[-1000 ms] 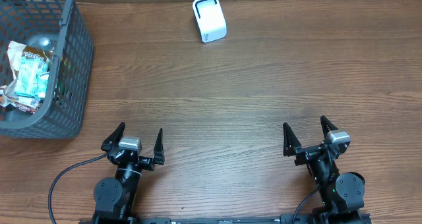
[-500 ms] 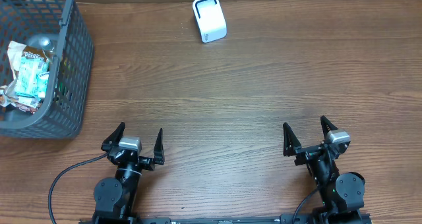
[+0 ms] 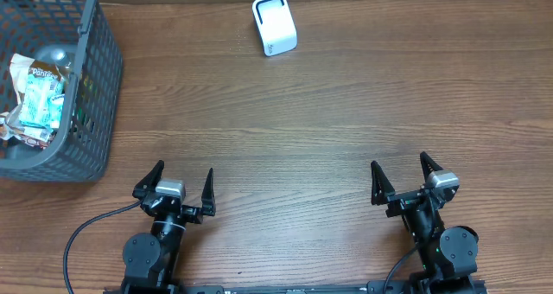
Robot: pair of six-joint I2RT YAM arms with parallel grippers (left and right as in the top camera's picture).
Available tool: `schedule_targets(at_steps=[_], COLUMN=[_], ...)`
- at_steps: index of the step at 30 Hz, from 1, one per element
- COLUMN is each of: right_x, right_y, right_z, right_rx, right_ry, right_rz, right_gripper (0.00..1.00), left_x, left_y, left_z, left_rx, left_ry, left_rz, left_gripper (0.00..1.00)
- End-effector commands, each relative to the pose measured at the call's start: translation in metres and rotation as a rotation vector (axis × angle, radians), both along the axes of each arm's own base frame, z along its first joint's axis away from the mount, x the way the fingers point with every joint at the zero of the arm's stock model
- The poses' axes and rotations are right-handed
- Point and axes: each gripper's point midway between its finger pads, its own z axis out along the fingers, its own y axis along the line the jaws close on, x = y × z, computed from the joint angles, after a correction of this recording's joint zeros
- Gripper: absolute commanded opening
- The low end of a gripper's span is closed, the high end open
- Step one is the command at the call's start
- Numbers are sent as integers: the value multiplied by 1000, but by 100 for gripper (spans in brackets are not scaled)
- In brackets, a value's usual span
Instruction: Scan the item barcode
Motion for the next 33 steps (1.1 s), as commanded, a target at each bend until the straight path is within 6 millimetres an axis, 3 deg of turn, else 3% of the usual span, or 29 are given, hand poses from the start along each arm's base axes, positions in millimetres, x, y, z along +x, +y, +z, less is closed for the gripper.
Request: schedule_targets(at_steps=[1,17,21,25,33], right_x=[0,0,0,0,0], right_y=[0,0,0,0,0], right_z=[-2,-2,-2,-2,-2], right_rx=[-3,-3,-3,-3,-3], right_ry=[-4,-4,-4,-4,-4], right_rz=[-1,-1,-1,-2,-2], right_gripper=[100,100,100,100,100], left_x=[0,1,1,-2,-29], left_y=[2,6,6,6,14], left_z=[-1,1,10,35,124], left_rx=[-16,-11,-31,-92,-114], left_ry=[7,-2,-32,-69,-96], left_rz=[9,35,35,36,61], left_gripper=[100,100,100,100,100])
